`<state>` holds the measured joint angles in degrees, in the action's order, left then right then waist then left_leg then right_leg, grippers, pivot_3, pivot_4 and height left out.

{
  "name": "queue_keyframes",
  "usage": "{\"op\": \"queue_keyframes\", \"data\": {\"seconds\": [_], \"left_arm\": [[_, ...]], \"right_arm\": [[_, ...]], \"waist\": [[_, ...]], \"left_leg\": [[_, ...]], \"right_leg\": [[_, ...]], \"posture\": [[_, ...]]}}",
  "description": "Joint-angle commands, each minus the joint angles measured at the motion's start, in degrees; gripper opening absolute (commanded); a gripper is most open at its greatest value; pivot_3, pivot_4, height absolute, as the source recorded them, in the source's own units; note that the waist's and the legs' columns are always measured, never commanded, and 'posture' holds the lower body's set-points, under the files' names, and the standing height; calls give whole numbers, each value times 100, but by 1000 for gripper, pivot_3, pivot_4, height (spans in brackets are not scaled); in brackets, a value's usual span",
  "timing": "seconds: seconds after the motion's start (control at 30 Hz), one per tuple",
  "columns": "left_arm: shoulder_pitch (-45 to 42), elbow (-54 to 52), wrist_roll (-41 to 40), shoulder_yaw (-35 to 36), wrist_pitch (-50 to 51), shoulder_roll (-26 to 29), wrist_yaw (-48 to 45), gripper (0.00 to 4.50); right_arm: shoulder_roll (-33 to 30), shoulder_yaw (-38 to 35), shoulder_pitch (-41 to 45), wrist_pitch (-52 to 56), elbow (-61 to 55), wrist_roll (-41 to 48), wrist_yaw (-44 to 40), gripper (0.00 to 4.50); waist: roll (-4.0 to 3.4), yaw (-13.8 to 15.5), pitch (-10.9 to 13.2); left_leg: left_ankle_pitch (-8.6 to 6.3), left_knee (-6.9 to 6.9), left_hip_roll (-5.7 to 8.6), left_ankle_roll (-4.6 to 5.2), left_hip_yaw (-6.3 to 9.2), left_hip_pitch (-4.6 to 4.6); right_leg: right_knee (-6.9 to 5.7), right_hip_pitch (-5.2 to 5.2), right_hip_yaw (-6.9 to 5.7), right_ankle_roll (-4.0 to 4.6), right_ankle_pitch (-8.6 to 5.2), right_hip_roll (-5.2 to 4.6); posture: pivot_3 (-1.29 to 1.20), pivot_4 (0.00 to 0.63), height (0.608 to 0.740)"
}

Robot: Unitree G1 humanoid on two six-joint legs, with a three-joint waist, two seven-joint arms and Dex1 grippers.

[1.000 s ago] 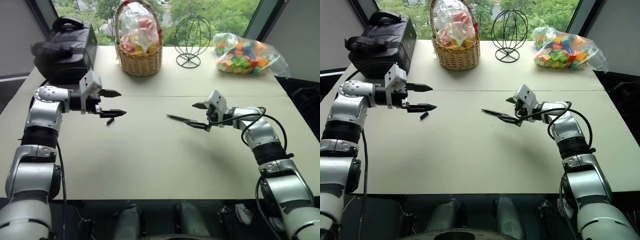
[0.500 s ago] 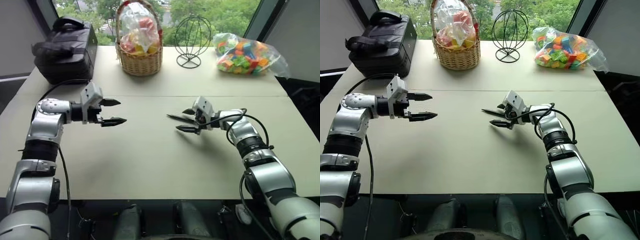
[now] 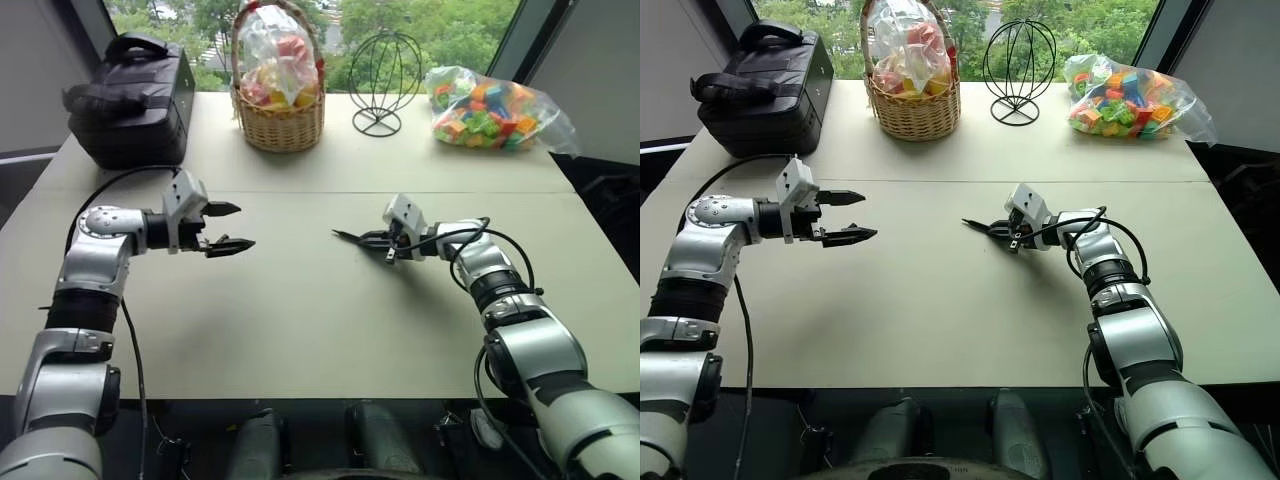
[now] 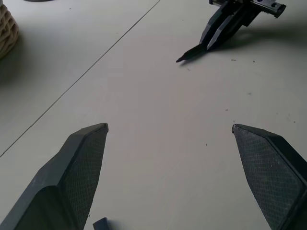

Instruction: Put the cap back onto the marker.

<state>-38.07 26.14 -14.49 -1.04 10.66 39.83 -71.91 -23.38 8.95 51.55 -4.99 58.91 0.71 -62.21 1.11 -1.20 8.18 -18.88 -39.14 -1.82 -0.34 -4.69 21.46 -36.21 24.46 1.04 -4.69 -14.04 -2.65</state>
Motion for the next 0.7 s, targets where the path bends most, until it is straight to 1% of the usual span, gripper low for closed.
{"op": "queue_keyframes", "data": {"seconds": [0.03, 0.13, 0.17, 0.2, 0.27, 0.33, 0.4, 0.47, 0.57, 0.7], "left_arm": [[68, -180, -99, 197, -46, 25, 93, 4334], [130, -116, -76, 262, -103, 54, 221, 4334], [170, -51, -48, 319, -171, 82, 318, 4334], [203, 131, 18, 415, -315, 140, 498, 4334], [274, 482, 91, 618, -524, 246, 807, 4334], [344, 690, 117, 709, -706, 257, 999, 4334], [454, 786, 124, 754, -819, 204, 1125, 4334], [563, 831, 113, 787, -850, 149, 1179, 4334], [654, 928, 88, 829, -898, 32, 1338, 4334], [649, 1014, 73, 825, -916, -192, 1527, 4334]], "right_arm": [[-41, -102, 56, -58, -74, -27, 32, 45], [-122, -150, 81, 1, -310, 11, 44, 45], [-175, -171, 70, 70, -537, 40, 35, 45], [-270, -197, 28, 303, -1036, 96, 5, 45], [-469, -244, -196, 1102, -2370, 256, -48, 45], [-551, -369, -594, 2061, -3656, 495, 117, 45], [-599, -530, -1049, 3050, -4790, 833, 313, 45], [-709, -605, -1438, 3757, -5718, 1088, 380, 45], [-862, -719, -1829, 4550, -6740, 1379, 568, 45], [-978, -786, -2061, 5071, -7334, 1596, 830, 45]], "waist": [[0, 0, 0], [0, 0, 0], [0, 1, 0], [-2, 2, 1], [-8, 10, 5], [-8, 2, 5], [-6, 21, 3], [-3, 51, 1], [-3, 67, 2], [1, 52, -1]], "left_leg": [[0, 0, 0, 0, 0, 0], [0, 0, -1, -1, 0, 0], [1, 0, 0, -1, 0, 0], [1, 0, -1, -1, 1, 1], [1, 0, -2, -1, 2, 3], [0, 2, -6, -1, 4, 6], [0, 6, -9, 0, 10, 6], [-2, 7, -9, 2, 14, 6], [-15, 3, 3, 26, 14, 8], [-18, -10, 16, 30, 8, 3]], "right_leg": [[0, 0, 0, 0, 0, 0], [-1, 0, 0, 0, 0, -1], [-1, 0, 0, 0, 0, -1], [-1, 0, 0, 0, 0, -2], [-1, 3, 0, 0, 0, -4], [-2, 9, 0, 0, 0, -6], [-1, 8, -4, 0, 0, -6], [-1, 6, -8, 0, 0, -9], [-1, 3, -11, 1, 0, -24], [3, 0, -10, 1, 1, -36]], "posture": [[0, 150, 740], [0, 150, 740], [0, 150, 740], [0, 150, 740], [0, 150, 740], [0, 150, 740], [0, 150, 740], [0, 150, 740], [0, 150, 740], [0, 150, 740]]}}
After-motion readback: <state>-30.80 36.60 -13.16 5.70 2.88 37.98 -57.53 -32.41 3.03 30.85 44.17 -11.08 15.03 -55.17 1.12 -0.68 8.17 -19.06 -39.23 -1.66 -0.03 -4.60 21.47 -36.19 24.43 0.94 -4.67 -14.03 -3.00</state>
